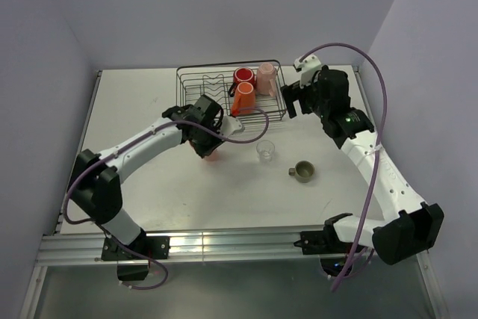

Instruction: Load the cups into the dish rack

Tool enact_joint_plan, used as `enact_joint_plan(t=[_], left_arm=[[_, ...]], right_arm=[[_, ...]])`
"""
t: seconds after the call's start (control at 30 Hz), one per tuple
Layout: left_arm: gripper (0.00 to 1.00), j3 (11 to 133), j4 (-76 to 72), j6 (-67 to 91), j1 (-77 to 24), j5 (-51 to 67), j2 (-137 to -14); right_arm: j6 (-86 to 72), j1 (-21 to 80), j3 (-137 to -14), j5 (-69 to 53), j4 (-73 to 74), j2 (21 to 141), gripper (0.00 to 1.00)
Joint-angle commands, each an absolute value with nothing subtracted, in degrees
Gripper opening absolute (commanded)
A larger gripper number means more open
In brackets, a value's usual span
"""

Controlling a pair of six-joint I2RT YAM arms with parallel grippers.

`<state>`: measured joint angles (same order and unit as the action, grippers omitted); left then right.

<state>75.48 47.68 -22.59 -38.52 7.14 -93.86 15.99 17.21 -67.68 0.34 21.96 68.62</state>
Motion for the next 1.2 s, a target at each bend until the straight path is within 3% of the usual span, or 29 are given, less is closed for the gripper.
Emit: enact_joint_plan(t=[0.0,0.17,0.3,0.4,0.43,0.57,0.77,0.87,1.17], left_arm=[[0.00,78.66,46.76,-21.36,-41.92,5.63,-85.09],[0.00,77.27,41.77,-25.22,-47.88,-2.08,-74.46],[0.00,69.02,26.32,-27.24,-50.88,-11.84,-65.06],[0.00,58.74,5.95,-34.50,-54.13,-22.91,-56.63],[0.00,52.97,-6.47,-36.98,-54.58,-24.94,-55.21],[0.00,40.89,-31.59,-51.12,-56.77,-28.38,-50.89],[0.00,24.37,-72.41,-74.50,-57.13,-22.69,-53.34],[0.00,17.15,-85.90,-83.48,-57.13,-15.75,-56.07],[0.00,9.76,-89.91,-90.17,-57.13,-4.93,-55.46]], right_arm=[[12.22,16.52,-73.29,-1.93,23.02,68.20,1.00],[7.92,16.08,-79.26,-4.65,25.92,68.64,1.00],[3.79,15.56,-83.49,-8.87,27.42,69.08,1.00],[0.18,14.86,-86.13,-13.96,27.51,69.35,1.00],[-3.22,14.68,-87.61,-17.19,27.51,69.52,1.00],[-9.13,14.24,-91.40,-24.07,27.34,70.22,1.00],[-17.83,14.24,-93.08,-34.60,24.09,73.21,1.00],[-23.71,14.33,-92.73,-40.92,20.40,76.19,1.00],[-34.72,20.81,-91.93,-56.34,9.23,82.61,1.00]])
